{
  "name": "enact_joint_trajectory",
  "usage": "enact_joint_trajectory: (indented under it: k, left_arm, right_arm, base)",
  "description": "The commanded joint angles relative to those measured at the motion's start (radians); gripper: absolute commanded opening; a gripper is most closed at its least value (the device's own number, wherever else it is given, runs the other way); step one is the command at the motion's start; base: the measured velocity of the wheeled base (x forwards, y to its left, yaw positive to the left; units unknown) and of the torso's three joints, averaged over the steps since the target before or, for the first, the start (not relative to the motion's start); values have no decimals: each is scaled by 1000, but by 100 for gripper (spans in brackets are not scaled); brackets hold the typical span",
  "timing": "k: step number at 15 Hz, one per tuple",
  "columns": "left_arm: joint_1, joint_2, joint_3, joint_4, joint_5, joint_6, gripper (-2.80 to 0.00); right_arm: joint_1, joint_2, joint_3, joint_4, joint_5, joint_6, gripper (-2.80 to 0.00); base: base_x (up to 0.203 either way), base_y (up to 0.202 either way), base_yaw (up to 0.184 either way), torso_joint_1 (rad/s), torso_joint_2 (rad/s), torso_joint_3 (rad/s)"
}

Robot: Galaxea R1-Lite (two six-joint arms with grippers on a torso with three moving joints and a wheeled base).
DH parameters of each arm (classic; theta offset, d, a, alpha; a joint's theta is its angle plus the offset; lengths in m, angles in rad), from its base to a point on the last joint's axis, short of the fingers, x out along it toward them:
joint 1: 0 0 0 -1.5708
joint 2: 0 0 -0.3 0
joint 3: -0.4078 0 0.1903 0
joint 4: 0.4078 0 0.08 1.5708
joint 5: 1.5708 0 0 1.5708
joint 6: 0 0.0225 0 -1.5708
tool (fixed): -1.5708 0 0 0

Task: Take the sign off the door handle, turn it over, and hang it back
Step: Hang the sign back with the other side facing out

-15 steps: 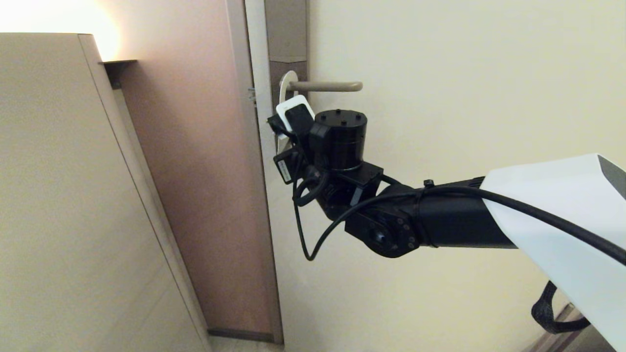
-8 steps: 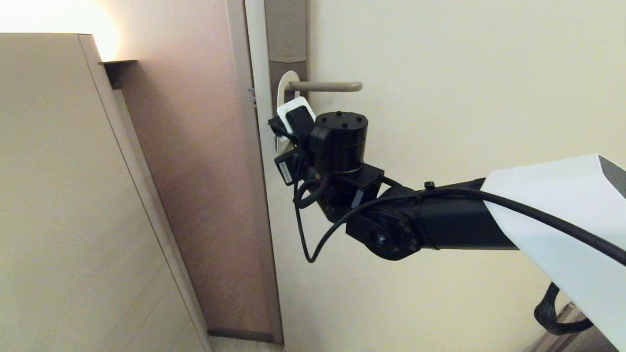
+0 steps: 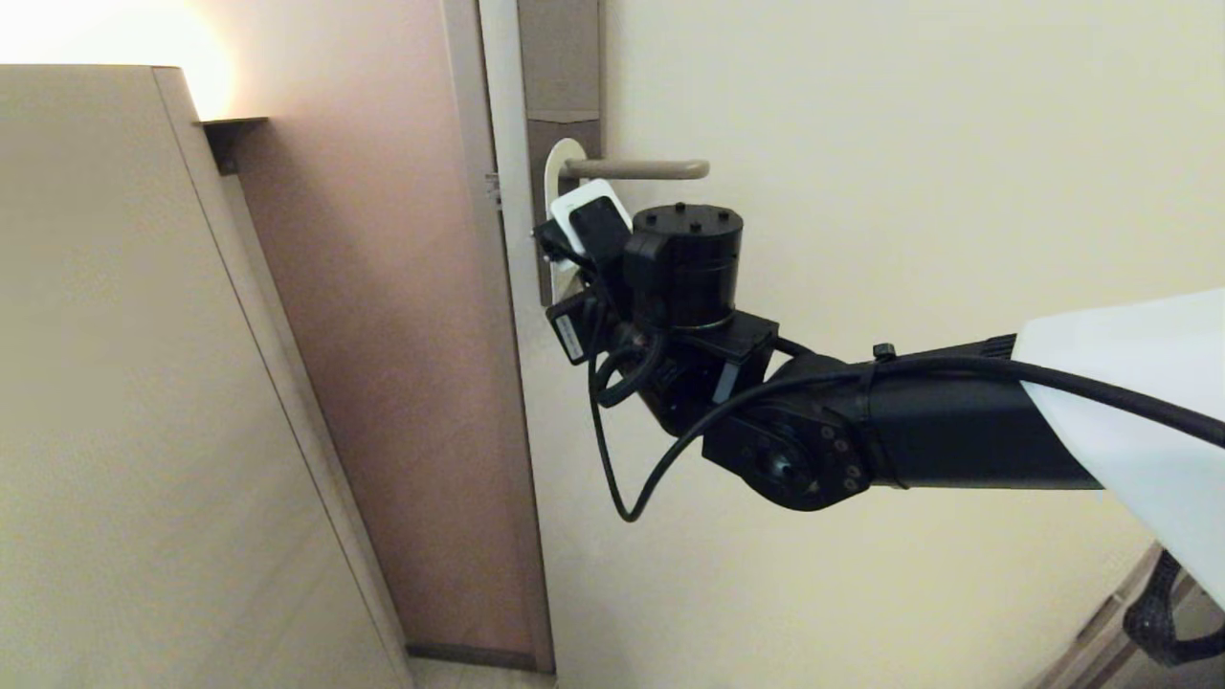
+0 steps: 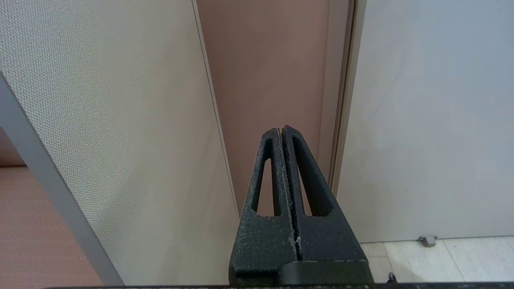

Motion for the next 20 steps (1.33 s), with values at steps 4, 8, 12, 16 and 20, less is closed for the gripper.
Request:
enact_joint_trajectory:
  k: [4, 8, 12, 16, 20]
  left_arm:
    - [0, 2, 0, 0, 0, 0, -280]
    - [1, 2, 0, 0, 0, 0, -280]
    - [0, 2, 0, 0, 0, 0, -280]
    - [0, 2, 0, 0, 0, 0, -280]
    - [0, 2, 0, 0, -2, 0, -280]
  right_arm:
    - [31, -24, -23, -3, 2, -2, -280]
    - [43, 29, -98, -3, 2, -2, -280]
    - [43, 111, -202, -3, 2, -3, -280]
    - [40, 165, -245, -6, -2, -2, -280]
    - [14, 203, -293, -6, -17, -2, -280]
  base:
    - [0, 0, 0, 0, 0, 0]
    - [0, 0, 0, 0, 0, 0]
    - [0, 0, 0, 0, 0, 0]
    - [0, 0, 0, 0, 0, 0]
    - [0, 0, 0, 0, 0, 0]
